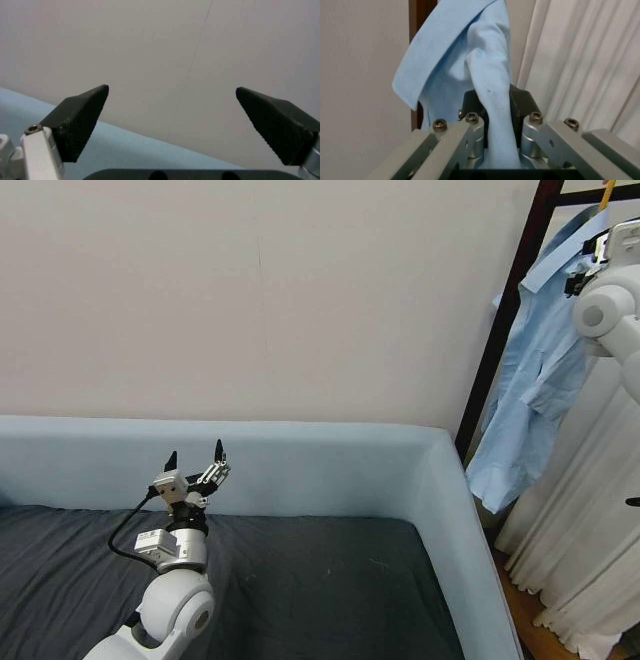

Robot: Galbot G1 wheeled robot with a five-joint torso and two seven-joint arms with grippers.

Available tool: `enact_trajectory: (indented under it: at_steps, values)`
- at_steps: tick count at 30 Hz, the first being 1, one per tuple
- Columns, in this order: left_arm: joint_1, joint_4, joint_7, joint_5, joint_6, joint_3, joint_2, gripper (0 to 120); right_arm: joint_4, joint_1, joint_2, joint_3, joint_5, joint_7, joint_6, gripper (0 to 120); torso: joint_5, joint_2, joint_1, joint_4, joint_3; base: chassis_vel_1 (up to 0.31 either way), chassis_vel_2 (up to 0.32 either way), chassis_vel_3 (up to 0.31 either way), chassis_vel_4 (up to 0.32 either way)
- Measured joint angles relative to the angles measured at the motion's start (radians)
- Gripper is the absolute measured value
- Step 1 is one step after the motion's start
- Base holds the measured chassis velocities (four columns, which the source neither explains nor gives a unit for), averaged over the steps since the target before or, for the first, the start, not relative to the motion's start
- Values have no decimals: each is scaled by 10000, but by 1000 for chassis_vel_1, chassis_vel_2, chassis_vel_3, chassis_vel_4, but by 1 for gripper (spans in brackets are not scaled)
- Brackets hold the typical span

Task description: Pick up the clothes from the sofa and hang them on the clothes hanger.

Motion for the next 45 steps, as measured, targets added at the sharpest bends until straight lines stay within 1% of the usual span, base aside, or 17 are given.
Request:
enact_trajectory:
  at_steps: [5, 9, 10, 13, 18, 28, 34, 36, 37, 38, 40, 41, 42, 45]
  values:
    - [-29, -12, 1, 0, 10, 0, 2, 100, -326, 337, 223, -165, 240, 39, -6, 8, -1, 0, 0, -1, 0, 0, 0, 0, 0]
    - [38, -71, -5, -1, 13, -75, 32, 100, -857, 744, 677, -399, 702, 266, -138, 8, -2, 2, -1, 0, 0, 0, 0, 0, 0]
    - [38, -71, -5, -1, 13, -75, 32, 100, -857, 744, 677, -399, 702, 266, -138, 8, -2, 2, -1, 0, 0, 0, 0, 0, 0]
    - [158, -159, -12, -1, 10, -190, 66, 100, -1173, 838, 990, -437, 1165, 549, -218, 8, -2, 1, -1, 1, 0, 0, 0, 0, 0]
    - [236, -222, -21, -3, -9, -308, 118, 100, -1406, 742, 1281, -335, 1389, 844, -190, 8, -3, 2, -2, 0, -1, 0, 0, 0, 0]
    - [246, -249, -33, -14, -26, -300, 124, 100, -1378, 688, 1284, -299, 1552, 898, 22, 8, 0, 1, -2, 0, 0, 0, 0, 0, 0]
    - [305, -309, -27, -10, -29, -256, 81, 100, -1119, 737, 1022, -327, 1848, 540, 235, 8, 2, 2, -1, -3, 0, 0, 0, 0, 0]
    - [360, -348, -24, -3, -30, -256, 74, 100, -1014, 737, 939, -360, 1886, 366, 331, 13, 2, 2, -1, -3, 0, 0, 0, 0, 0]
    - [386, -373, -23, 0, -30, -256, 70, 100, -945, 738, 896, -362, 1949, 333, 390, 18, 1, 2, -2, 1, -1, 0, 0, 0, 0]
    - [386, -373, -23, 0, -30, -256, 70, 100, -945, 738, 896, -362, 1949, 333, 390, 18, 1, 2, -2, 1, -1, 0, 0, 0, 0]
    - [417, -399, -21, 8, -31, -256, 67, 100, -765, 735, 775, -383, 2067, 298, 428, 28, -2, 2, -1, 4, -1, 0, 0, 0, 0]
    - [446, -419, -20, 15, -31, -258, 67, 100, -661, 725, 711, -425, 2099, 264, 431, 31, -1, 2, -1, 0, -1, 0, 0, 0, 0]
    - [446, -419, -20, 15, -31, -258, 67, 100, -661, 725, 711, -425, 2099, 264, 431, 31, -1, 2, -1, 0, -1, 0, 0, 0, 0]
    - [569, -469, -18, 33, -32, -329, 62, 100, -317, 641, 608, -467, 2118, 172, 469, 47, 0, 1, -1, 0, -1, 0, 0, 0, 0]
